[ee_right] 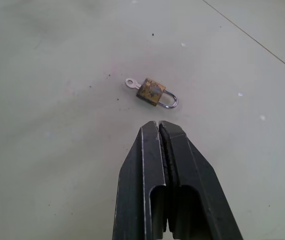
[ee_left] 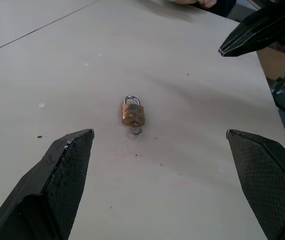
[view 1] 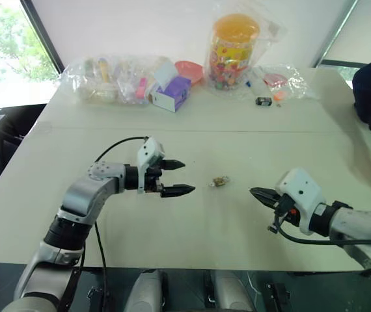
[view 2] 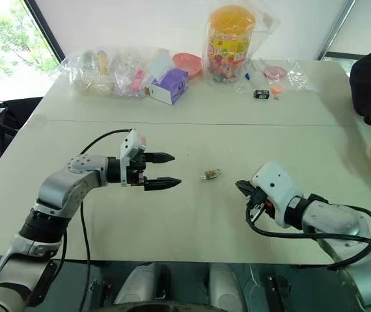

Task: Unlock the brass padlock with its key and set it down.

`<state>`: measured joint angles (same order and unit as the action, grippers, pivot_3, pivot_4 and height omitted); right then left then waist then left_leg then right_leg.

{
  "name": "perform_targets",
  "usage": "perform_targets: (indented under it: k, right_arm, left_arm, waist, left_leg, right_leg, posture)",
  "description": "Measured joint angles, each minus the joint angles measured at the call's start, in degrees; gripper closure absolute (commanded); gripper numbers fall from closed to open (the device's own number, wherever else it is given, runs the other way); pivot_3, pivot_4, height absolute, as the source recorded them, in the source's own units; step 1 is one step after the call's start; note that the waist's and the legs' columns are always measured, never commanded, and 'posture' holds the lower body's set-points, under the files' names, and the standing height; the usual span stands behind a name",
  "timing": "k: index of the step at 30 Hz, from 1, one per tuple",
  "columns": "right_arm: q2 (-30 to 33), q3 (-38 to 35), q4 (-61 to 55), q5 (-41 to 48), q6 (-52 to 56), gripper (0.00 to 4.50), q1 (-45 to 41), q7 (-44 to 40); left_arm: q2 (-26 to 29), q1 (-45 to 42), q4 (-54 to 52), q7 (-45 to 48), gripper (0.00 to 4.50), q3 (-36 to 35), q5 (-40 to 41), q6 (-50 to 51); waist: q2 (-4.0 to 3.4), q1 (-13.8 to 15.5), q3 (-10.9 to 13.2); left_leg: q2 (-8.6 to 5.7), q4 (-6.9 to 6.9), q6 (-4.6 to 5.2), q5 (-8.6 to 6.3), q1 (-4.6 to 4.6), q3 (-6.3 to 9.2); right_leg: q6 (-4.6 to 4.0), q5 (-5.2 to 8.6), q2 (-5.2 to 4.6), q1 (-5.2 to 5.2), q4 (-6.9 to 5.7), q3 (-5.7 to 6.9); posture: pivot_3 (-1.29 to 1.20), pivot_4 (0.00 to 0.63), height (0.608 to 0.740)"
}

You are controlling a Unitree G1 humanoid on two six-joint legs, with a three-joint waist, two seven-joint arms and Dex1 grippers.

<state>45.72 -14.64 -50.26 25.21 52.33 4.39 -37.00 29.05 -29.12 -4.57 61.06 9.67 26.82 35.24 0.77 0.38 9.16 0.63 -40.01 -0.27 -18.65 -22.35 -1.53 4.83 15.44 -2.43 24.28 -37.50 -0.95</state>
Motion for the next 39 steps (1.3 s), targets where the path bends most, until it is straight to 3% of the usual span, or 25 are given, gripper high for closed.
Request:
perform_targets:
  k: [23, 30, 33, 39]
  right_arm:
    - [4.8, 1.4, 1.1, 3.1, -0.6, 4.5, -4.6, -0.6]
    - [5.6, 6.2, 4.7, 1.6, -4.5, 4.5, -6.9, -1.9]
    - [6.0, 8.8, 8.7, -0.2, -7.9, 3.6, -10.1, -3.6]
    - [5.7, 16.5, 17.9, -3.3, -13.3, 0.35, -15.2, -7.7]
  left_arm:
    - [2.5, -0.2, -1.9, 4.4, 0.1, 0.4, 2.1, 3.2]
    - [3.4, 0.2, -2.2, 4.9, 0.1, 0.7, 2.0, 3.2]
    - [3.3, 0.2, -2.2, 4.8, 0.0, 0.9, 1.6, 2.9]
    - [4.1, 0.6, -2.2, 4.7, 0.0, 0.9, 0.4, 1.7]
  waist:
    - [0.01, 0.2, 0.0]
    - [0.01, 0.2, 0.0]
    - [0.01, 0.1, 0.0]
    - [0.01, 0.1, 0.0]
  left_leg:
    - [0.0, -0.01, 0.0, 0.0, -0.02, 0.0]
    - [0.0, -0.03, 0.0, 0.0, -0.02, -0.01]
    - [0.0, -0.02, 0.0, 0.0, -0.01, -0.01]
    - [0.0, -0.05, 0.0, 0.0, -0.02, -0.03]
  right_leg:
    - [0.0, 0.0, -0.01, 0.0, 0.02, -0.02]
    - [0.0, 0.0, -0.02, 0.0, 0.02, -0.02]
    - [0.0, 0.0, -0.01, 0.0, 0.01, -0.01]
    - [0.0, 0.0, -0.02, 0.01, 0.01, -0.02]
  posture:
    - [0.0, 0.15, 0.735]
    - [0.0, 0.15, 0.735]
    - [0.0, 0.15, 0.735]
    - [0.0, 0.15, 0.735]
